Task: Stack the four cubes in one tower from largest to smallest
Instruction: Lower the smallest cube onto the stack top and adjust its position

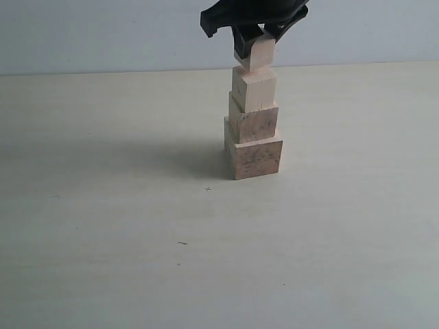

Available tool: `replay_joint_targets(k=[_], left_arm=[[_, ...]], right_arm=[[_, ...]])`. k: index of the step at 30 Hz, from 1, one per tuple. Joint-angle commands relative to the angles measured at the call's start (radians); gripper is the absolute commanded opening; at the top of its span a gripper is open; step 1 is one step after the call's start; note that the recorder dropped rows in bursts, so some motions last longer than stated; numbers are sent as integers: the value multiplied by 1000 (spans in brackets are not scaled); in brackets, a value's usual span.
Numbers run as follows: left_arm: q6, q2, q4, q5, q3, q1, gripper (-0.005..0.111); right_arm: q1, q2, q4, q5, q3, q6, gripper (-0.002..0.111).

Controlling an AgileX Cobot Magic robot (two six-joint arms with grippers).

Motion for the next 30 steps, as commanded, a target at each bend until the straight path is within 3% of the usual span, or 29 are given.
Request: replay_joint_targets(k=[1, 30], left_arm=[[-2, -7, -6, -1, 4, -7, 0], [-2, -7, -6, -1, 4, -7, 0]], right_arm=[[-6, -2, -1, 4, -8, -8, 0], [-6, 28, 20, 6, -8, -40, 0]])
